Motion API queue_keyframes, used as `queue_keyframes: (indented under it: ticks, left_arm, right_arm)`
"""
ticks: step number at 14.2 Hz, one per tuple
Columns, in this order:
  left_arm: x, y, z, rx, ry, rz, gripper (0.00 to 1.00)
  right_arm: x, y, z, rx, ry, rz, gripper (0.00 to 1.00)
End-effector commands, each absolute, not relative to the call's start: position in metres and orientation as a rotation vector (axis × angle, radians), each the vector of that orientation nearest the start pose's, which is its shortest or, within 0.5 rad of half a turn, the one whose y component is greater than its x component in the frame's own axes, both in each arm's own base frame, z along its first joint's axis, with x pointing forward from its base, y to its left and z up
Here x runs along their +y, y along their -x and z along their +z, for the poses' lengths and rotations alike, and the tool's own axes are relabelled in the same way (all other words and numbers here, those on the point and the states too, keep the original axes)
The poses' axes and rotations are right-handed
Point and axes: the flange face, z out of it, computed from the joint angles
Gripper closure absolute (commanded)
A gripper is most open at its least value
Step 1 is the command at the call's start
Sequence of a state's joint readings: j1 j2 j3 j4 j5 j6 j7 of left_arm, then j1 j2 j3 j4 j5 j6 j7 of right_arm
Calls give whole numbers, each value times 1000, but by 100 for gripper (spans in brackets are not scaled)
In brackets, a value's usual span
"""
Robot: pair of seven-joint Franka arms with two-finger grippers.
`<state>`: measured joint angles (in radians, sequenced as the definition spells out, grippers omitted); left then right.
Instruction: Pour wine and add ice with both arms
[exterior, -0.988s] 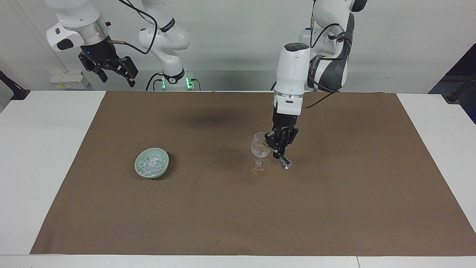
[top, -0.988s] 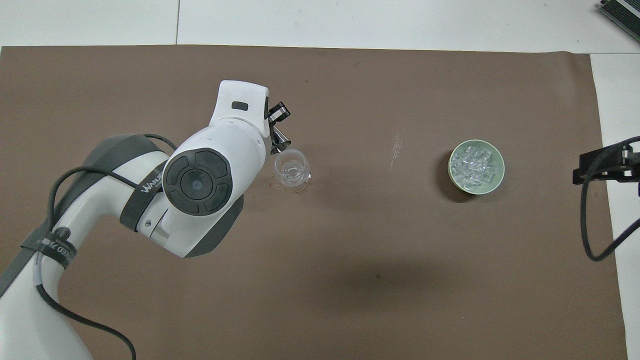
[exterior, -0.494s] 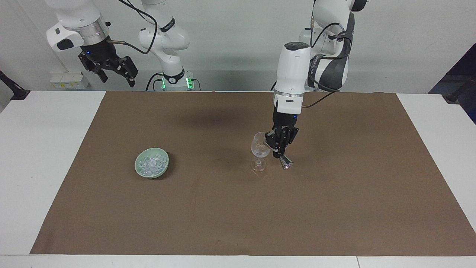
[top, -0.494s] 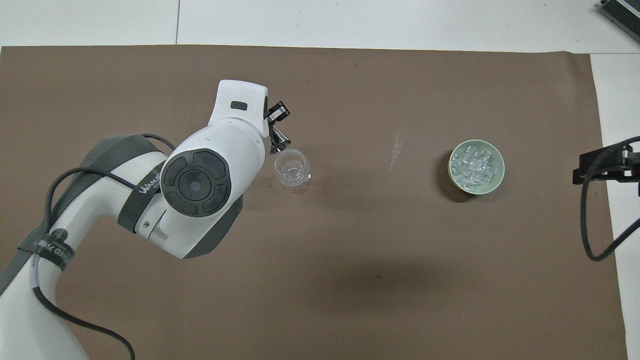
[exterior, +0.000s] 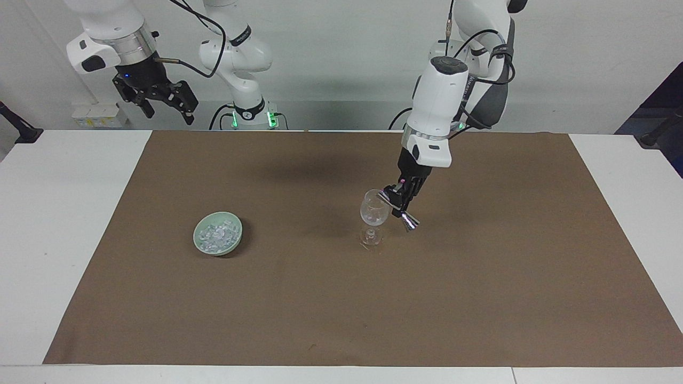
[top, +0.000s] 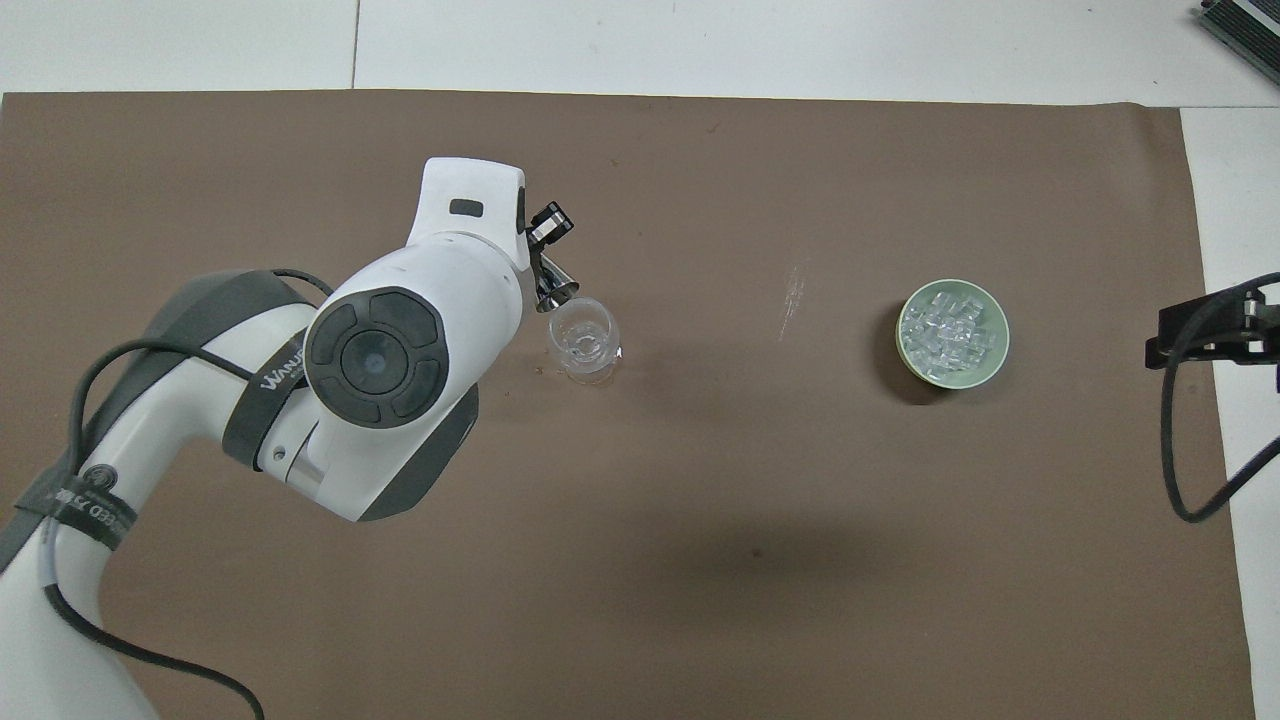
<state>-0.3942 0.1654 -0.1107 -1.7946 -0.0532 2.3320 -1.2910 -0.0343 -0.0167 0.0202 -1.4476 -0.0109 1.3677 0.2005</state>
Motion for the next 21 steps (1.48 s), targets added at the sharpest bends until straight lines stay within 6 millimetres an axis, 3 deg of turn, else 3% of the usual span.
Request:
queue_keyframes:
  ticks: [1, 3, 6, 8, 10, 11, 13, 14, 16, 19, 21]
  left_arm:
    - [-274, -573, 498, -1630, 3107, -89, 100]
    - [-249, -582, 495, -1854, 3049, 128, 100]
    - [-211, -591, 488, -2024, 2947, 334, 100]
    - [-171, -601, 473, -2192, 2828, 523, 100]
    - [-149, -604, 464, -2252, 2754, 635, 100]
    - [-135, -608, 449, -2298, 2697, 699, 100]
    - [-100, -616, 437, -2474, 2566, 874, 100]
    - [-84, -620, 428, -2531, 2508, 919, 100]
    - [-69, -623, 423, -2570, 2479, 916, 100]
    - [-1, -630, 400, -2735, 2365, 997, 100]
    - [23, -629, 392, -2778, 2336, 1017, 100]
  right_arm:
    - [-11, -525, 674, 319, 3131, 113, 0]
    - [-11, -525, 674, 319, 3131, 113, 0]
    - [-11, -525, 674, 319, 3131, 113, 0]
    - [-12, -525, 674, 321, 3131, 113, 0]
    - [-11, -525, 674, 319, 3131, 113, 0]
    - [-12, -525, 674, 321, 3131, 113, 0]
    - [-13, -525, 674, 326, 3130, 111, 0]
    - [-13, -525, 674, 323, 3130, 113, 0]
    - [-13, -525, 674, 323, 3130, 111, 0]
    - [-13, -525, 674, 309, 3132, 111, 0]
    - [-15, -525, 674, 314, 3131, 108, 0]
